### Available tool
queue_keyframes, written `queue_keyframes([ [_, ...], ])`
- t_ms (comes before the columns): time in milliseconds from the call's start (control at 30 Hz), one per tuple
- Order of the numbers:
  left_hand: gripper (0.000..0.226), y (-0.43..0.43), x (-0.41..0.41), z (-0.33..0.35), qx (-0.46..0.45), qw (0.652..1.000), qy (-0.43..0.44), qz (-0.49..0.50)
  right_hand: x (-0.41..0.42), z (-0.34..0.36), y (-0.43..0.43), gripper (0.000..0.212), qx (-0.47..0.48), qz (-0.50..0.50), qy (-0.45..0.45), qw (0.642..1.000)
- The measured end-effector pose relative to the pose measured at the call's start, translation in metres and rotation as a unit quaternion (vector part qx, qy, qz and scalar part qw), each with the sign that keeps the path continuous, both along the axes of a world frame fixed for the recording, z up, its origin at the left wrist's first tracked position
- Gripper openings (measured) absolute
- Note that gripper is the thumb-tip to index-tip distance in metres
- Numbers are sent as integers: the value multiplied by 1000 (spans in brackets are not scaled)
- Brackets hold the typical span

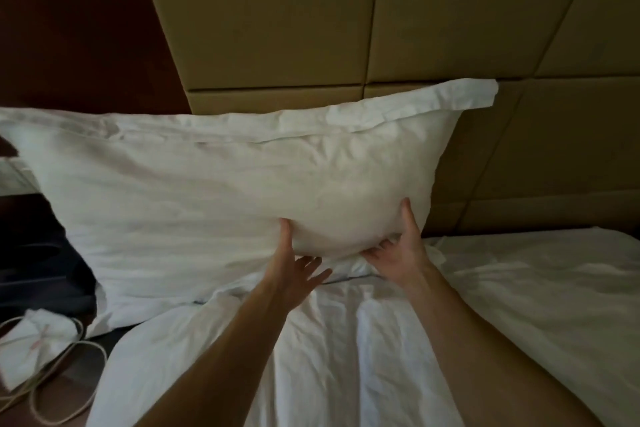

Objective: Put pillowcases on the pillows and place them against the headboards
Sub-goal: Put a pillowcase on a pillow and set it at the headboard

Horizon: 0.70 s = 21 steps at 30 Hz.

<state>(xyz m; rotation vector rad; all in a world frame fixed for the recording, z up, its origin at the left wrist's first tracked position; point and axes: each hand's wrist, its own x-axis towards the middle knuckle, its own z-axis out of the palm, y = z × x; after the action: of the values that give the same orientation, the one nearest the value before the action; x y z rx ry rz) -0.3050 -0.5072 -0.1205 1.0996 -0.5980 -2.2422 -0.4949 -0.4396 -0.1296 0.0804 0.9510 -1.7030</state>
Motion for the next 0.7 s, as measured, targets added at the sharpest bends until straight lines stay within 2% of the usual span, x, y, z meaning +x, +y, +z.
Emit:
queue_keyframes([
  [133, 106, -7, 8, -6, -6, 990, -122, -63, -16, -17, 1, 107, 101, 52, 34, 993],
  [167, 108, -8, 11, -8, -10, 985, -154, -76, -18, -23, 3, 102, 121, 46, 48, 990],
  [233, 110, -9, 15, -8, -20, 971, -212, -110, -23, -30, 6, 77, 169, -4, 80, 982],
  [267, 107, -7, 15, -5, -26, 964, -231, -130, -25, -32, 6, 62, 206, -43, 116, 971],
  [333, 92, 0, 12, 1, -65, 952, -254, -158, -31, -35, 6, 43, 283, -118, 232, 923],
  [367, 80, 4, 8, 5, -121, 940, -278, -157, -34, -34, 5, 39, 307, -140, 297, 893],
  [400, 66, 9, 3, 8, -218, 909, -320, -151, -35, -33, 5, 35, 316, -143, 354, 869],
  [433, 52, 13, -2, 11, -350, 844, -380, -147, -36, -32, 6, 32, 317, -126, 402, 850],
  [467, 39, 18, -9, 16, -490, 741, -437, -140, -37, -32, 9, 30, 323, -97, 447, 829],
  [500, 29, 23, -17, 23, -614, 629, -457, -134, -39, -35, 13, 30, 330, -61, 491, 804],
  [567, 22, 34, -38, 43, -794, 436, -401, -139, -43, -43, 24, 31, 331, 29, 583, 741],
  [633, 34, 39, -60, 55, -880, 243, -349, -209, -43, -55, 35, 43, 313, 122, 654, 678],
  [700, 52, 35, -80, 53, -880, 71, -377, -281, -43, -66, 45, 64, 317, 188, 688, 625],
])
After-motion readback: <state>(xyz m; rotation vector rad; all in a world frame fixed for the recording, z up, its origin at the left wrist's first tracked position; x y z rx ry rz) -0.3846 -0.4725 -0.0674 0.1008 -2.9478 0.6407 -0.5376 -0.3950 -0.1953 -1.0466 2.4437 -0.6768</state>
